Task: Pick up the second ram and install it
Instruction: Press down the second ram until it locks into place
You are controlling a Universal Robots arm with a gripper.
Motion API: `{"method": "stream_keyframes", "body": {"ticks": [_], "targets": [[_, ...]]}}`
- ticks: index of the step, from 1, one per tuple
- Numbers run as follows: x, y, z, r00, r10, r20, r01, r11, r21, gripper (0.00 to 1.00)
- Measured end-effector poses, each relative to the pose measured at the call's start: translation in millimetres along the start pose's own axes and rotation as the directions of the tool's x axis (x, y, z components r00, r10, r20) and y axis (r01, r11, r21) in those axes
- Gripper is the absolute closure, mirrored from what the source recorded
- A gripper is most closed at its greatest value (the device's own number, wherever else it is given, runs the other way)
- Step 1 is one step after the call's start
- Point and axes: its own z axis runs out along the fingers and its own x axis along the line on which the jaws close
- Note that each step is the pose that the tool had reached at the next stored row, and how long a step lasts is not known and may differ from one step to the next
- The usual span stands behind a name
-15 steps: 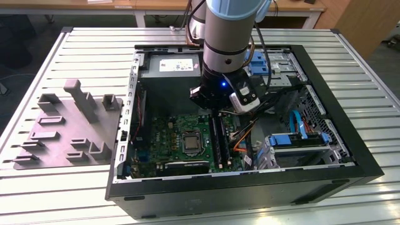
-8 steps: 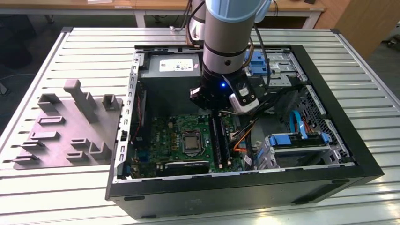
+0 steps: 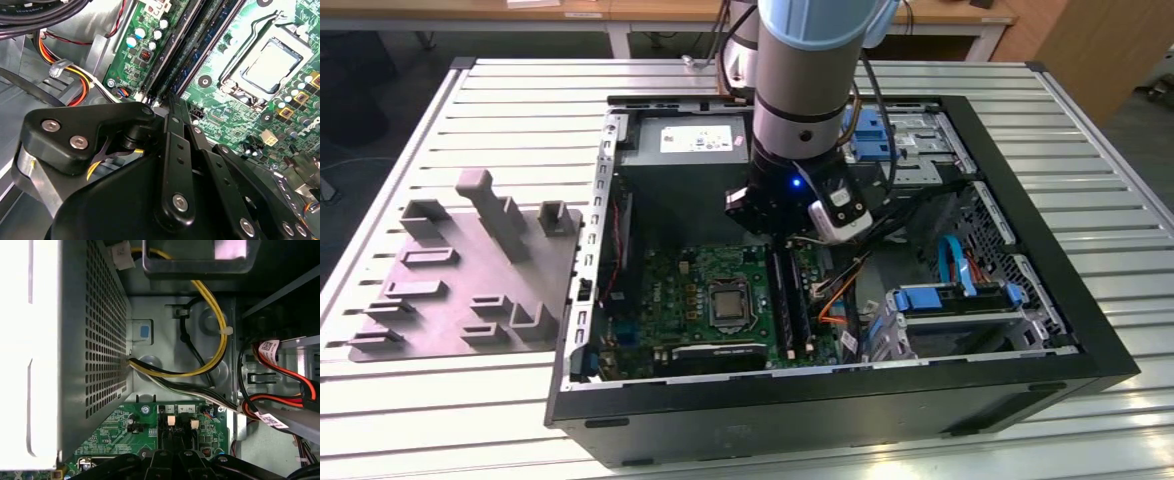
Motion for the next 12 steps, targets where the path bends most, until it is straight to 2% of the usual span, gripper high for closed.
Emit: {"method": "stream_keyframes", "body": {"ticks": [12], "targets": [[0.0, -0.1, 2.5, 1.0000, 0.000, 0.0000, 0.000, 1.0000, 0.0001, 0.90]]}}
